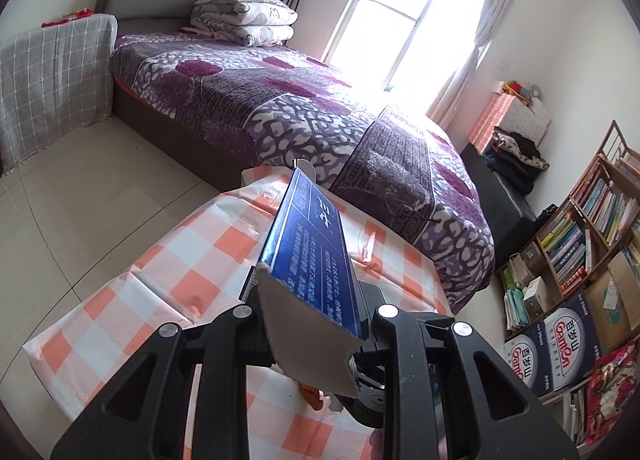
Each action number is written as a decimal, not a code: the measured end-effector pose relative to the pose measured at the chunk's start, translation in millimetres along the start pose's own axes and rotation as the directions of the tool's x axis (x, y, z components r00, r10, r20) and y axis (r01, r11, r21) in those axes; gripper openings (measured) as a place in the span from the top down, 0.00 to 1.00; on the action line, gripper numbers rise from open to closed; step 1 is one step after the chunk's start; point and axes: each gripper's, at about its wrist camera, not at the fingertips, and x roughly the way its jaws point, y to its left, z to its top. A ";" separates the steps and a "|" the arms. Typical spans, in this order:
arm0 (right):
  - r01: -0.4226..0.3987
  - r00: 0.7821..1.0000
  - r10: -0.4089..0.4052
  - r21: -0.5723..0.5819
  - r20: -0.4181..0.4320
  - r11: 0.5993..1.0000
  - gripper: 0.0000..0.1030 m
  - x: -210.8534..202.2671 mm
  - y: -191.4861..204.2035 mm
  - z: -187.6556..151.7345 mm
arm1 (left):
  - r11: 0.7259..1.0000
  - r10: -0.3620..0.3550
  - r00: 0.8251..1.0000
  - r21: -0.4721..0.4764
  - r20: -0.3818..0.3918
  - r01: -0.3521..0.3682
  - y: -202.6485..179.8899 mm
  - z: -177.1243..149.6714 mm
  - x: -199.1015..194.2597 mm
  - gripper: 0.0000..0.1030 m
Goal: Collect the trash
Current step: 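Grasp the pink fuzzy strip with the right tool while the left tool holds the blue box, then carry both items to the white bin while the right tool opens to drop the pink strip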
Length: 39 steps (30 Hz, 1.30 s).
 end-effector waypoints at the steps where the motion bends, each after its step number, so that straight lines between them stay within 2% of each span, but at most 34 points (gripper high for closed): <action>1: 0.004 1.000 -0.004 -0.002 0.022 1.000 0.91 -8.0 -1.4 1.6 | 1.000 0.000 1.000 0.002 0.001 0.000 -0.8 -0.3 0.2 0.76; 8: 0.041 0.987 -0.041 0.005 0.156 0.999 0.91 -59.5 -13.1 12.0 | 0.999 0.014 1.000 0.032 0.011 -0.015 -13.0 -4.7 3.9 0.76; 16: 0.091 0.964 -0.107 0.077 0.241 0.993 0.91 -105.2 -36.4 7.9 | 0.997 0.014 1.000 0.070 0.004 -0.014 -30.1 -13.1 10.6 0.76; 27: 0.134 0.945 -0.176 0.165 0.277 0.977 0.91 -147.0 -66.6 -14.9 | 0.993 0.010 1.000 0.120 -0.027 -0.007 -54.6 -30.0 21.7 0.76; 39: 0.157 0.938 -0.230 0.274 0.260 0.949 0.91 -175.4 -112.3 -54.9 | 0.983 -0.005 0.997 0.184 -0.073 0.018 -89.5 -52.4 36.8 0.76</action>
